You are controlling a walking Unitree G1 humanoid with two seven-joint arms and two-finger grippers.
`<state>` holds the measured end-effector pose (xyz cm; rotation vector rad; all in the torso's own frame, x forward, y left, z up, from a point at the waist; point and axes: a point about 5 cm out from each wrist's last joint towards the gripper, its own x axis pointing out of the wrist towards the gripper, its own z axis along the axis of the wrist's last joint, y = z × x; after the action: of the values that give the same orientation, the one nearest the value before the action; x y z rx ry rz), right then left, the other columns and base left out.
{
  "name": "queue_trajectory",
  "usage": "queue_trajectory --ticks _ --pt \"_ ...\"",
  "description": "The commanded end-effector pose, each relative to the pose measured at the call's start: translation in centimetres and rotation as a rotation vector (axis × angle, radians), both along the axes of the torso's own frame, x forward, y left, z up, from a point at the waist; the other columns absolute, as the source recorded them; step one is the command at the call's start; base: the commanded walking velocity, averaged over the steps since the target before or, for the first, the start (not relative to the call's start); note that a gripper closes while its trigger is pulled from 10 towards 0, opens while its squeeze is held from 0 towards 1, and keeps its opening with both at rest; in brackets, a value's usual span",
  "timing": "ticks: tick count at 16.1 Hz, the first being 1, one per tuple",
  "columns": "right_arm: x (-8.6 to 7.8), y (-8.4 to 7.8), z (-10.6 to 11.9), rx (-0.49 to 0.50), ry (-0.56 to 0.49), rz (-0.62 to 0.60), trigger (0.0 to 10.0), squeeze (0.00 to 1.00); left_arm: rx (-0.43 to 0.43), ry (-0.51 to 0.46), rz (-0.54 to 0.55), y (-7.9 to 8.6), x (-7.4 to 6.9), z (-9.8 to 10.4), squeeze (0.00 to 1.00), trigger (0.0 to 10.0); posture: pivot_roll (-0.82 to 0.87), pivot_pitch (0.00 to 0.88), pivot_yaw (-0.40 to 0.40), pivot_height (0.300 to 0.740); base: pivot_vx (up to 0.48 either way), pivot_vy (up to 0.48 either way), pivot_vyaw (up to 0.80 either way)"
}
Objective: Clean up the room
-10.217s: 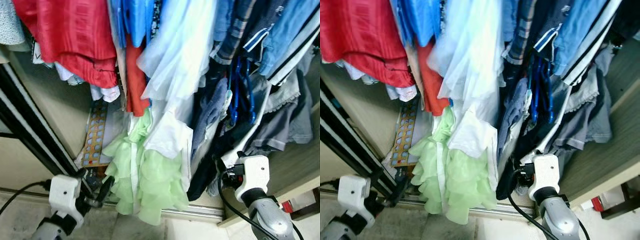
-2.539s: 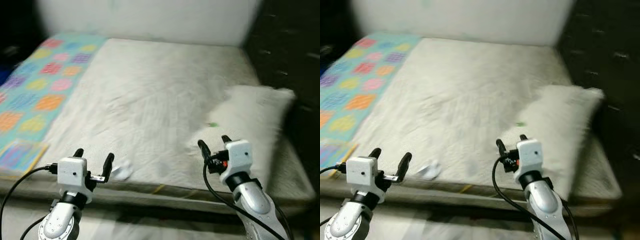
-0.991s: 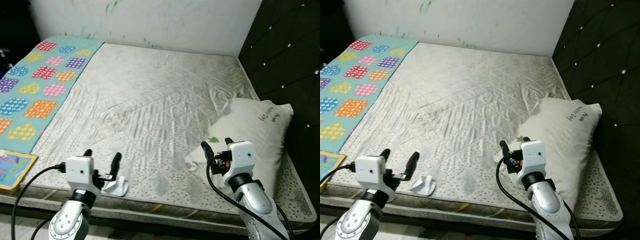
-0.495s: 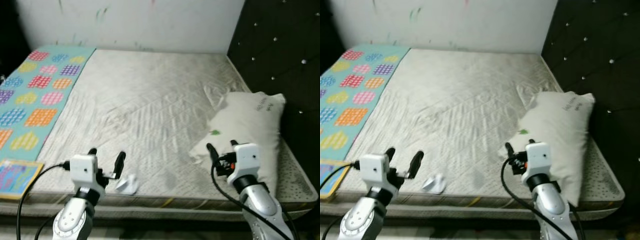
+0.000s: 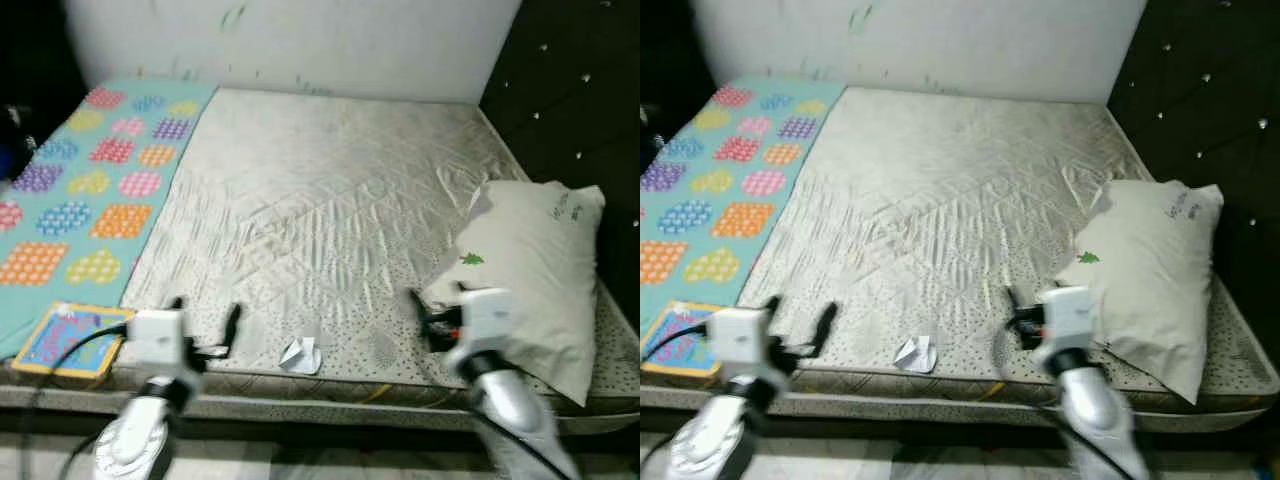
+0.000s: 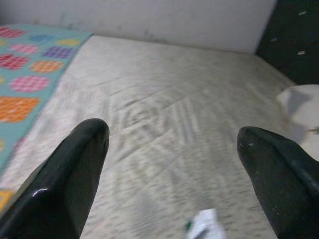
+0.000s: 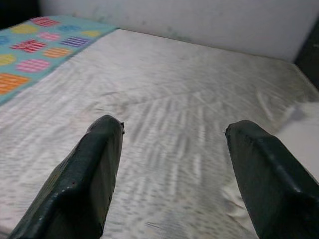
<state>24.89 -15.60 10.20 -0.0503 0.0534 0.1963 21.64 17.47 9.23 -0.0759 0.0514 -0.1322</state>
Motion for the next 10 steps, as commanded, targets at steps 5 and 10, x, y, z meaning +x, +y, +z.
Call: queue_trajectory --ticks 5,10 --pt "0.02 -0.81 0.20 -0.013 -0.003 -0.022 10.0 0.00 -0.019 -0.013 -0.026 -0.47 -0.07 0.19 0.00 10.0 -0.01 0.091 -0.064 0.740 0.000 0.000 -0.21" --pt "0.06 -0.76 0.12 -0.018 -0.001 -0.016 10.0 0.00 -0.010 -0.004 -0.009 -0.35 -0.01 0.08 0.00 10.0 -0.01 0.088 -0.066 0.740 0.154 0.000 0.00"
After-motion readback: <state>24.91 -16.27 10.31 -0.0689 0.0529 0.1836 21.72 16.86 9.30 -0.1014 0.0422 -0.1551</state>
